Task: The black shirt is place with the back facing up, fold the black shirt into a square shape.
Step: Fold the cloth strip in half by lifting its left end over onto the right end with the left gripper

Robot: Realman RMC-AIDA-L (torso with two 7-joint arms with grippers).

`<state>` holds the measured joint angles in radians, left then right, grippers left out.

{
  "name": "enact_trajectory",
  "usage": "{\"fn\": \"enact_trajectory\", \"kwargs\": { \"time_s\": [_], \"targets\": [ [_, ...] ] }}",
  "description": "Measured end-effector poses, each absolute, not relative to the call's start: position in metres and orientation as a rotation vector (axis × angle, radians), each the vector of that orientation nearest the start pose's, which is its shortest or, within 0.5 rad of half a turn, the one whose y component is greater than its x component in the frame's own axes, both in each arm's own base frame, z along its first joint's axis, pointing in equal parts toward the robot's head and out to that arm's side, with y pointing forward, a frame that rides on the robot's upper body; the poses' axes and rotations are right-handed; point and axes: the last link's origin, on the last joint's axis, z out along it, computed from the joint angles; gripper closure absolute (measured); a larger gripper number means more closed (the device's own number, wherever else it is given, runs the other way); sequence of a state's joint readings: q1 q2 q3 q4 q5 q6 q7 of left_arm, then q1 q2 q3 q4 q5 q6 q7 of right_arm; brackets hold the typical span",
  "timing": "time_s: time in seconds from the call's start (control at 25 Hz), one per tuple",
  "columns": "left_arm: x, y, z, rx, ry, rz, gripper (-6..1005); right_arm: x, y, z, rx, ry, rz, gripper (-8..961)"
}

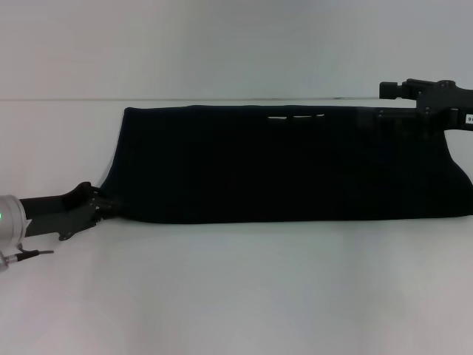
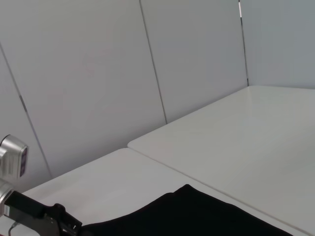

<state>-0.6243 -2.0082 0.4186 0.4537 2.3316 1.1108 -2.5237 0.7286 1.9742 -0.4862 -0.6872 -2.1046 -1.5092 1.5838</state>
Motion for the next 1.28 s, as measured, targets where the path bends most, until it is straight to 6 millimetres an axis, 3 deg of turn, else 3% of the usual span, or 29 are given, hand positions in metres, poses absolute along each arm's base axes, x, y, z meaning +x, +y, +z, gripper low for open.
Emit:
{"fn": "enact_trajectory", "kwargs": {
  "time_s": [0.32,0.4,0.88,1.28],
  "targets": [
    [-0.338,0.371,0.011,2.12,2.72,0.816,748,0.228,0.404,0.069,-2.57,0.654,0.673,63],
    [-0.338,0.371,0.011,2.131,2.714,0.814,970,0.229,0.404,0.069,-2.568,0.654,0.673,63],
    [-0.348,0.354,0.026,2.26,2.593,0.87,976,0.228,0.405,0.061,-2.556,0.693,0.691,64],
    [-0.379,0.317,0.074,2.33,2.639,0.882,966,0.21,0.412,0.044,-2.564,0.724,0.724,65]
  ]
}}
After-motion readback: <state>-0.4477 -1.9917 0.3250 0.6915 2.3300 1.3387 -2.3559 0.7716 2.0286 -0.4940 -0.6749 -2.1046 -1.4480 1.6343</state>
